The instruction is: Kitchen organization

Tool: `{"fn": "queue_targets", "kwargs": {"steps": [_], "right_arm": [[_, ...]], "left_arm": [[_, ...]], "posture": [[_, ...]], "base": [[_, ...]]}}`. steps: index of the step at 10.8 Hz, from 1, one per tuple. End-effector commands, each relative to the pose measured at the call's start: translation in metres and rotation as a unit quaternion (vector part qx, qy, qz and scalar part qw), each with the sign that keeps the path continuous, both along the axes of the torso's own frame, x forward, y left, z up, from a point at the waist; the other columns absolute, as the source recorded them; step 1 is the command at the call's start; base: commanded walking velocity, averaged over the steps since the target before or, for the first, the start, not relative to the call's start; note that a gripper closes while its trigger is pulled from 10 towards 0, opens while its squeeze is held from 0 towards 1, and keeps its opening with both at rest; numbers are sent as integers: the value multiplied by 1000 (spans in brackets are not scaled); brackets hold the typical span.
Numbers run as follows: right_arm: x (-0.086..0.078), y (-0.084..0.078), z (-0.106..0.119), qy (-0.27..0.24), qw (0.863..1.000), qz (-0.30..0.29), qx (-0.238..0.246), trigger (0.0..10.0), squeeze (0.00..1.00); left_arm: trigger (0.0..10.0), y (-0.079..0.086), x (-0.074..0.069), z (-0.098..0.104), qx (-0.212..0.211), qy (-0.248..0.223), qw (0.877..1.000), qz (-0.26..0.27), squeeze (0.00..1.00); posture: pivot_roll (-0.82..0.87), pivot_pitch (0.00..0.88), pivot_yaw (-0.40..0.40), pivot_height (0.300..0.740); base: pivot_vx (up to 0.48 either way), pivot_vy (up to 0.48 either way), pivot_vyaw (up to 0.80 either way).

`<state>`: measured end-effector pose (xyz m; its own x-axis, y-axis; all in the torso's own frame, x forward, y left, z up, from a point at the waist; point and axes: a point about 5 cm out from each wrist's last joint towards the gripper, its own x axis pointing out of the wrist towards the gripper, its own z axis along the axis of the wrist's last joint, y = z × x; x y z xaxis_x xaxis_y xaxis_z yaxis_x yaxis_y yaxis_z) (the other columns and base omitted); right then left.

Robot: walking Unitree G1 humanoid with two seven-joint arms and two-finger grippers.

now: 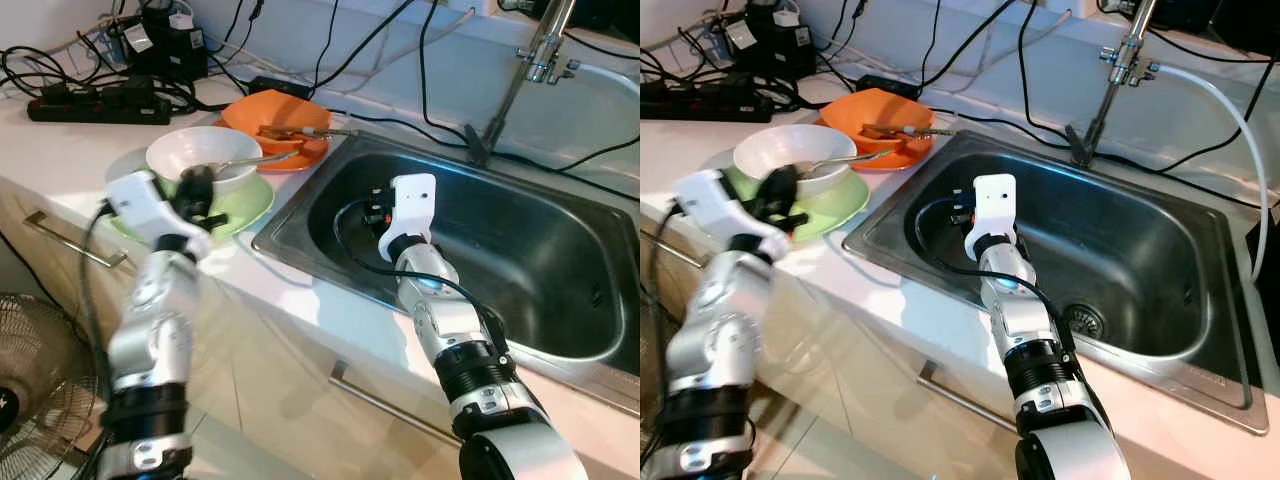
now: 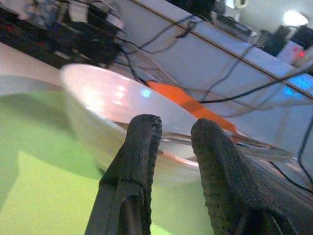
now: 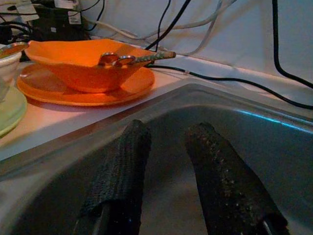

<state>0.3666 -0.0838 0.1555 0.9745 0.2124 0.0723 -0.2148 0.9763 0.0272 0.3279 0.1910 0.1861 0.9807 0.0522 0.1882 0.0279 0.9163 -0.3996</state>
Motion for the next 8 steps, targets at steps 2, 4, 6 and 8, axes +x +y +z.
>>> {"fn": "queue_targets", "kwargs": {"steps": [2,4,6,8], "right_arm": [[3,-2,7,-11,1000,-3,4,10000,0],[3,-1,6,-8,1000,-2,3,10000,0],[4,0,7,-10,1000,-1,4,10000,0],[3,-2,7,-12,1000,-6,5,10000,0]], "left_arm": [[10000,13,-6,6,9,-5,1000,23,0],[10000,-6,-3,22,143,-33,989,-19,0],[10000,-53,9,29,330,-61,939,-73,0],[10000,-77,24,25,447,-63,887,-96,0]], "posture": [[252,3,-90,740],[256,2,-91,740],[246,0,-82,740],[232,0,-68,740]], "base": [[0,0,0],[0,0,0],[0,0,0],[0,0,0]]}}
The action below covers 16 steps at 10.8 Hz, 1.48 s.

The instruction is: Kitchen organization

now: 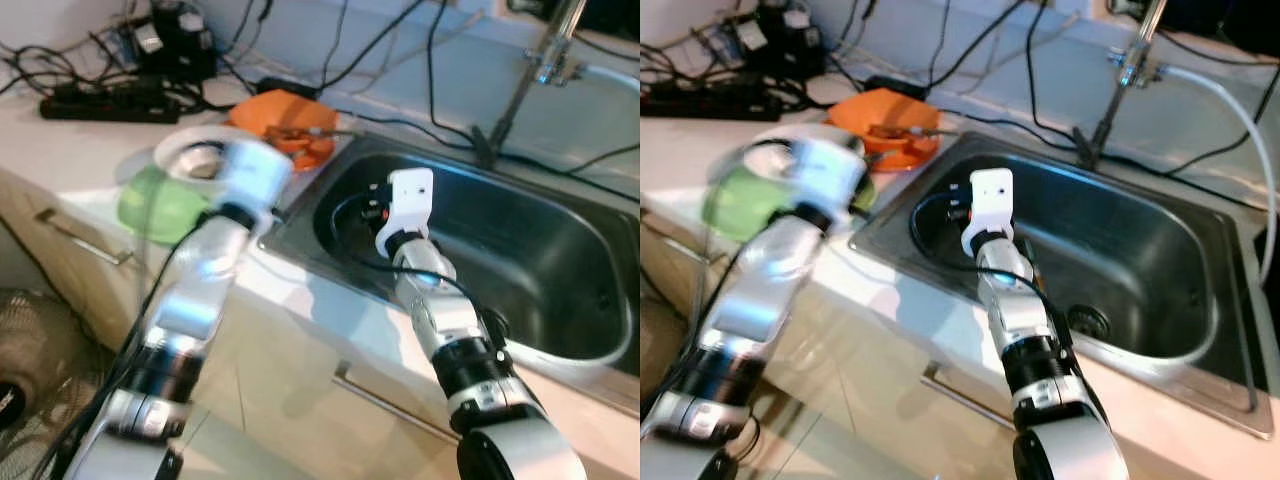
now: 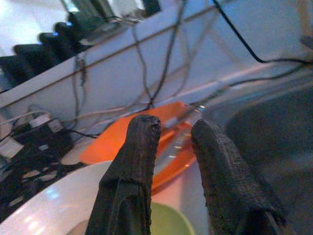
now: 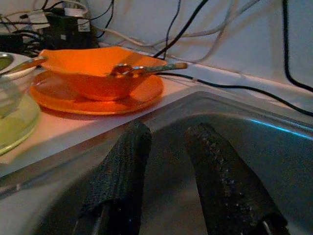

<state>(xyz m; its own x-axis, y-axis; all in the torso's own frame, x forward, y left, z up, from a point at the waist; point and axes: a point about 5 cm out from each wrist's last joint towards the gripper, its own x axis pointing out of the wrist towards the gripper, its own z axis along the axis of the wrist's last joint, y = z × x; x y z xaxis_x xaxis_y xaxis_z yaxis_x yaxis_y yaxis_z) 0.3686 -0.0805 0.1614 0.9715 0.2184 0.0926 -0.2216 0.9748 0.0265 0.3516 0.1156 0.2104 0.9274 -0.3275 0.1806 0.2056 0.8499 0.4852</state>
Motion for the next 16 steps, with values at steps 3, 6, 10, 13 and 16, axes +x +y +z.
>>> {"fn": "queue_targets", "kwargs": {"steps": [3,6,10,13,16], "right_arm": [[1,-7,0,-3,1000,-16,4,10000,0],[1,-7,0,-4,1000,-16,3,10000,0],[1,-10,0,-4,1000,-18,1,10000,0],[1,-12,1,-4,1000,-23,1,10000,0],[1,-12,1,-3,1000,-24,1,10000,0]], "left_arm": [[10000,-8,14,-4,108,-7,994,4,0],[10000,-3,27,-2,126,-7,992,22,0],[10000,-4,41,5,125,-12,992,31,0],[980,-5,47,3,126,-3,991,34,0],[0,-6,47,0,123,1,992,28,0]], "posture": [[221,0,-53,740],[222,0,-57,740],[212,0,-61,740],[207,0,-58,740],[212,0,-61,740]], "base": [[0,0,0],[0,0,0],[0,0,0],[0,0,0],[0,0,0]]}}
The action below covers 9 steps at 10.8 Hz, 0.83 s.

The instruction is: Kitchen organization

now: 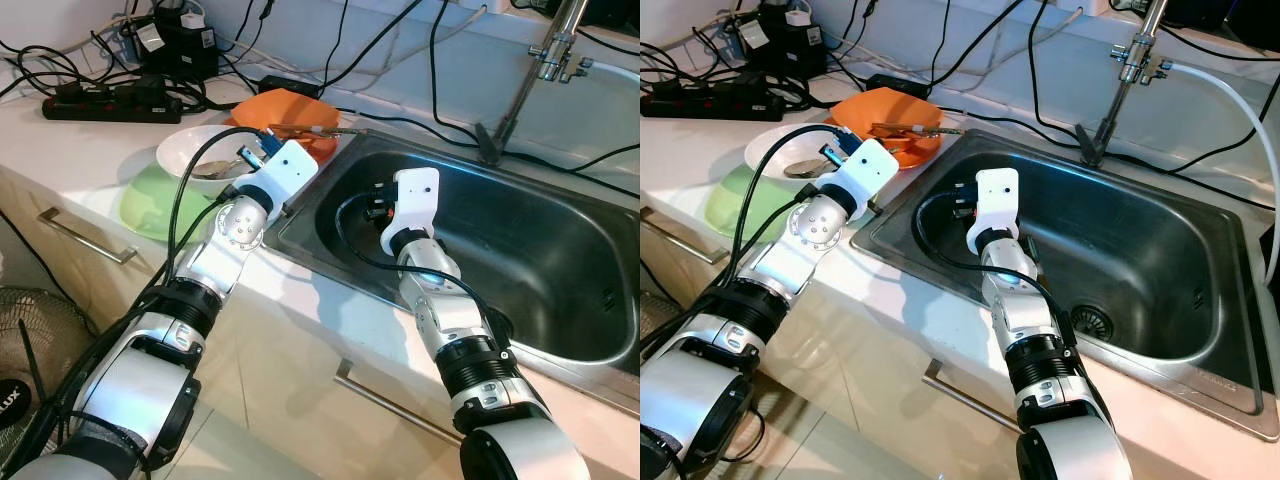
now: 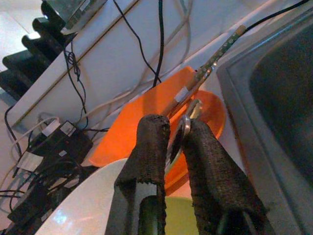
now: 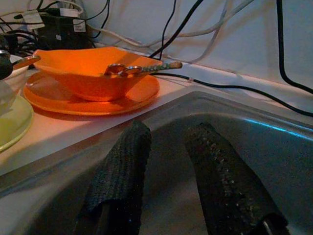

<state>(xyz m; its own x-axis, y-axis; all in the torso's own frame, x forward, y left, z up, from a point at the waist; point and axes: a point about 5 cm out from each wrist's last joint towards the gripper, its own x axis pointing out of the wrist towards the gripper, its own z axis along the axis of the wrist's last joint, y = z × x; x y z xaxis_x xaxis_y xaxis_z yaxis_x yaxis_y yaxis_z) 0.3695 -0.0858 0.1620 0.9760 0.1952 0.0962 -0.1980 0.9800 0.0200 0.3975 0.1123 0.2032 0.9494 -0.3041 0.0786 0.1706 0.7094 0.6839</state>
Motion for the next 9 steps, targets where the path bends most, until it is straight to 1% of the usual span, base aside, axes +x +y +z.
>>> {"fn": "queue_targets", "kwargs": {"steps": [1,6,7,8,9], "right_arm": [[1,-7,0,-1,1000,-11,4,10000,0],[1,-6,0,0,1000,-10,3,10000,0],[1,-5,0,0,1000,-9,3,10000,0],[0,-6,-1,0,1000,-9,3,10000,0],[1,-6,-1,0,1000,-8,3,10000,0]], "left_arm": [[0,-4,2,7,-6,-10,1000,-6,0],[0,-6,2,12,-8,-20,1000,-9,0],[0,-6,2,15,-3,-30,1000,-7,0],[0,-9,0,25,3,-55,998,-9,0],[2588,-14,-2,37,-1,-71,997,-19,0]], "posture": [[212,0,-61,740],[217,0,-65,740],[217,0,-66,740],[217,0,-68,740],[218,0,-68,740]], "base": [[0,0,0],[0,0,0],[0,0,0],[0,0,0],[0,0,0]]}}
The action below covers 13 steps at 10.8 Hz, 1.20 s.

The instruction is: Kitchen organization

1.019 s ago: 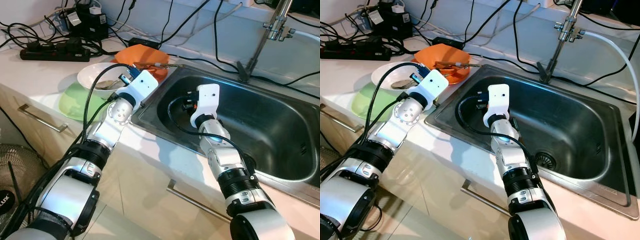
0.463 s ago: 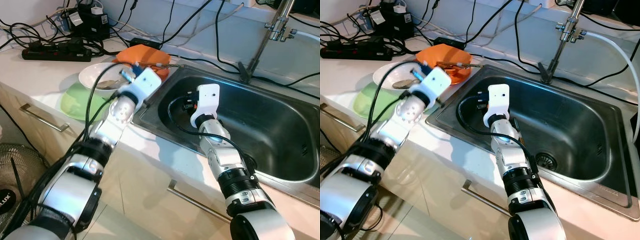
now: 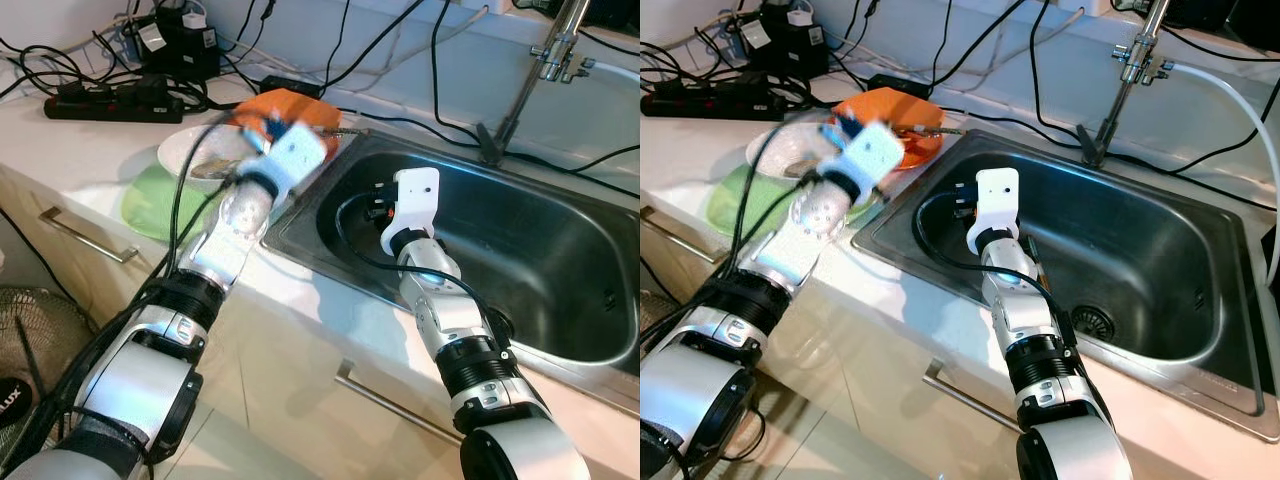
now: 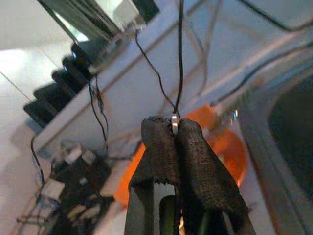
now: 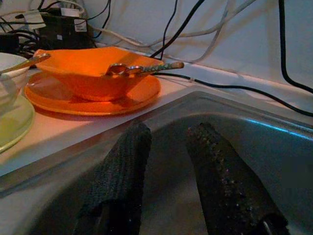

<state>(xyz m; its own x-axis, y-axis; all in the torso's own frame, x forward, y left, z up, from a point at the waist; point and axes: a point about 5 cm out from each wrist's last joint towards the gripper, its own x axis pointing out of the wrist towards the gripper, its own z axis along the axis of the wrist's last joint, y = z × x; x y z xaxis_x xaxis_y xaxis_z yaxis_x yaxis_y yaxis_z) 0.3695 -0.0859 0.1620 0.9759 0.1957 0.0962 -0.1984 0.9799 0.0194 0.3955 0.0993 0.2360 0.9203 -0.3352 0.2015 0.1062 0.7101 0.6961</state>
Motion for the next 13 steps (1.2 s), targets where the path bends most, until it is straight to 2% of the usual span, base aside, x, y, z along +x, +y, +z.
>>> {"fn": "queue_targets", "kwargs": {"steps": [1,4,7,8,11,13], "right_arm": [[1,-6,-1,1,1000,-9,3,10000,0],[2,-4,0,1,1000,-6,3,10000,0],[2,-3,0,0,1000,-4,4,10000,0],[2,-3,0,0,1000,-3,5,10000,0],[3,0,0,1,1000,2,5,10000,0],[3,0,0,1,1000,3,6,10000,0]], "left_arm": [[10000,-7,-2,14,-21,-8,1000,-18,0],[10000,-16,-11,27,-124,31,989,-71,0],[10000,-18,-25,53,-222,52,965,-127,0],[10000,-14,-28,63,-237,48,961,-132,0],[10000,6,-32,76,-244,40,964,-97,0],[10000,13,-37,89,-270,25,957,-101,0]], "posture": [[220,0,-69,740],[227,0,-69,740],[233,0,-70,740],[235,0,-72,740],[249,0,-81,740],[257,0,-87,740]], "base": [[0,0,0],[0,0,0],[0,0,0],[0,0,0],[0,0,0],[0,0,0]]}}
